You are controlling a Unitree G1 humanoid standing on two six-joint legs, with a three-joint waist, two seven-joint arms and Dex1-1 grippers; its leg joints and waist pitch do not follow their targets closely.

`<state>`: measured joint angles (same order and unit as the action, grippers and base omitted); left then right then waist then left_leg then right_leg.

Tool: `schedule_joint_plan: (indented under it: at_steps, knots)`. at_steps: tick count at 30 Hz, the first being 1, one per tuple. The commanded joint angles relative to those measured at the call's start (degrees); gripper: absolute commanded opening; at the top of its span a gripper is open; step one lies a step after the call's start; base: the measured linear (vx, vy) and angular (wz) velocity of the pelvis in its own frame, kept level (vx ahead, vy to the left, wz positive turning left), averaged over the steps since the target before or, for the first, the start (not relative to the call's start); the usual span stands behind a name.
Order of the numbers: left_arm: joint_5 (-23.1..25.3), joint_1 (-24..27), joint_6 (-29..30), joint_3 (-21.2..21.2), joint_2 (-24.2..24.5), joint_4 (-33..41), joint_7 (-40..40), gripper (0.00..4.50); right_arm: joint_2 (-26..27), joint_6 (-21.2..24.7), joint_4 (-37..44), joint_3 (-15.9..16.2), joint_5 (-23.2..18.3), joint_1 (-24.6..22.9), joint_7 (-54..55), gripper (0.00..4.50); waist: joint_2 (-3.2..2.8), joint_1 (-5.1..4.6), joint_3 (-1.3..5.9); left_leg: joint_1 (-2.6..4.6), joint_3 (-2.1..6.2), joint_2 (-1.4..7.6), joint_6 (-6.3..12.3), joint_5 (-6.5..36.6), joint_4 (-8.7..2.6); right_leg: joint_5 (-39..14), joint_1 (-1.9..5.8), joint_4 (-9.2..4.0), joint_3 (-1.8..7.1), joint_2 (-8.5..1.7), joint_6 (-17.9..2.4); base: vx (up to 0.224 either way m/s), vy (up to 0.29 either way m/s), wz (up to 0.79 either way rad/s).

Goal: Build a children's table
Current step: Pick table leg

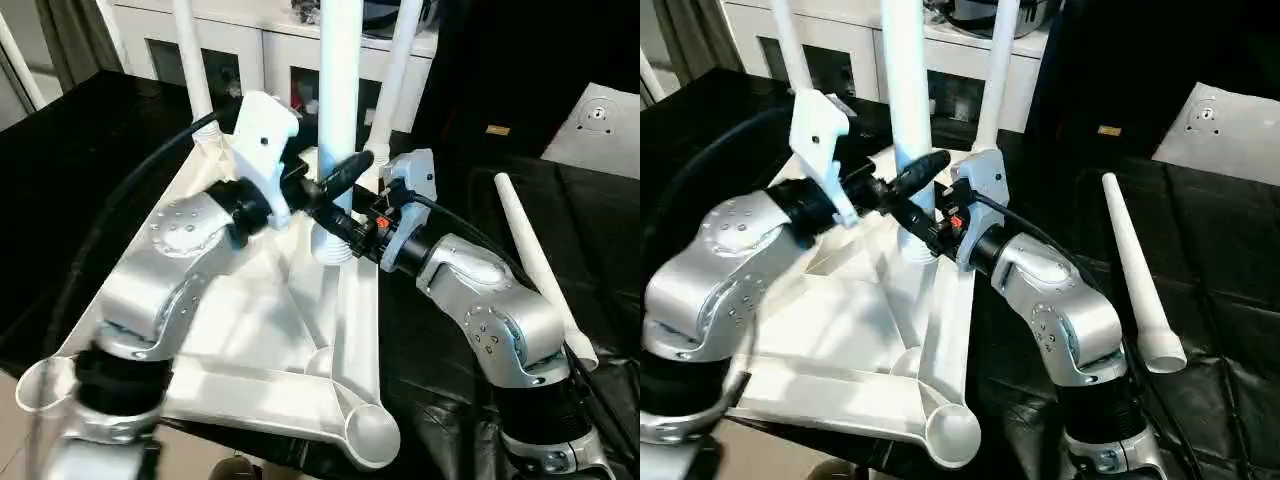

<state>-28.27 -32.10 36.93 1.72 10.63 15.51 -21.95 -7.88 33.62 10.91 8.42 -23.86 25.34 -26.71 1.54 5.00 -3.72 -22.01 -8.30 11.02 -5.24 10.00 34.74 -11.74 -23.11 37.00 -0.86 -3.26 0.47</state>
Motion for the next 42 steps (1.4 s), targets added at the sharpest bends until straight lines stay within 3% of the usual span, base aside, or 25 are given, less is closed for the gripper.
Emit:
schedule_joint_plan:
  at_steps: [1,4,11,19,24,28,29,30,31,35,39,42]
  knots:
    - [-6.04,-1.38,2.7,-4.47,-2.76,-0.64,2.79,2.67,-0.33,-1.03,0.56,-0.19,0.79,0.4,-0.49,1.91,-0.66,-0.13,4.16,0.74,-0.62,0.53,-4.28,10.47,-3.81,-6.49,2.83,-4.41,1.63,-2.61,-8.66,0.0,0.0,0.0]
    - [-12.14,-2.09,3.27,-8.35,-6.02,-1.11,5.09,2.67,-0.26,-1.21,0.42,-0.09,0.87,0.35,-0.58,1.91,-0.61,-0.05,4.19,0.67,-0.51,0.57,-3.72,10.39,-3.84,-6.6,2.92,-4.49,1.57,-2.58,-8.59,0.0,0.0,0.0]
    - [-18.51,-2.44,6.87,-12.34,-8.62,-0.96,7.06,2.66,-0.3,-1.57,0.4,0.27,0.88,0.22,-0.72,1.91,-0.6,-0.15,4.14,0.63,-0.52,0.55,-3.52,9.85,-3.81,-6.56,2.9,-4.56,1.54,-2.43,-7.63,0.0,0.0,0.0]
    - [-33.57,-2.81,14.64,-17.07,-12.27,-2.39,15.07,2.66,-0.46,-1.97,0.25,0.68,1.01,0.24,-1.03,1.91,-0.49,-0.09,4.13,0.63,-0.52,0.4,-3.34,10.4,-3.7,-7.88,2.99,-4.72,1.52,-2.3,-7.11,0.0,0.0,0.0]
    - [-36.93,-3.58,15.03,-18.99,-13.61,-3.06,17.91,2.66,-0.59,-1.94,0.33,0.7,1.15,0.19,-1.13,1.91,-0.46,0.0,4.12,0.61,-0.51,0.42,-3.28,10.25,-3.72,-8.04,2.98,-4.83,1.53,-2.29,-6.48,0.0,0.0,0.0]
    - [-34.99,-3.6,15.28,-18.56,-12.27,-2.23,17.38,2.66,-0.68,-2.03,0.36,0.77,1.43,0.14,-1.21,1.91,-0.45,-0.04,4.12,0.57,-0.48,0.46,-3.09,9.65,-3.78,-7.83,2.97,-4.81,1.5,-2.34,-5.85,0.0,0.0,0.0]
    - [-30.82,-3.32,14.24,-16.49,-10.04,-1.16,15.96,2.66,-0.65,-2.11,0.32,0.71,1.69,0.17,-1.34,1.91,-0.43,-0.05,4.14,0.56,-0.47,0.5,-3.06,9.63,-3.81,-8.07,2.97,-4.84,1.52,-2.37,-5.57,0.0,0.0,0.0]
    - [-24.32,-2.71,12.21,-11.99,-6.0,0.17,12.97,2.66,-0.61,-2.32,0.15,0.64,1.91,0.23,-1.37,1.91,-0.43,0.04,4.16,0.61,-0.36,0.57,-2.9,9.65,-3.91,-8.39,2.92,-4.92,1.47,-2.38,-5.12,0.0,0.0,0.0]
    - [-16.99,-1.94,9.48,-6.17,-1.04,1.69,8.96,2.66,-0.55,-2.56,-0.05,0.57,2.09,0.3,-1.31,1.91,-0.64,0.13,4.13,0.73,-0.11,0.86,-2.28,9.98,-4.23,-10.14,2.65,-5.11,1.46,-2.54,-3.39,0.0,0.0,0.0]
    - [-12.34,-1.24,4.54,-1.64,2.3,2.91,5.16,2.66,-0.54,-2.7,-0.22,0.52,2.18,0.41,-1.26,1.91,-1.07,-0.09,4.17,0.81,-0.34,0.79,-3.78,9.28,-4.06,-7.64,2.68,-4.64,1.54,-2.54,-4.94,0.0,0.0,0.0]
    - [-9.52,-1.2,2.99,1.47,5.28,3.42,2.5,2.66,-0.64,-2.84,-0.45,0.45,2.34,0.49,-1.38,1.91,-0.81,-0.19,4.16,0.8,-0.44,0.65,-4.33,9.43,-4.07,-6.19,2.81,-4.46,1.52,-2.43,-6.01,0.0,0.0,0.0]
    - [-9.14,-0.97,2.59,1.39,5.31,2.63,2.51,2.66,-0.57,-2.92,-0.45,0.44,2.49,0.45,-1.39,1.91,-1.1,-0.25,4.14,0.9,-0.49,0.66,-4.69,10.22,-4.02,-7.05,2.72,-4.44,1.58,-2.47,-6.46,0.0,0.0,0.0]
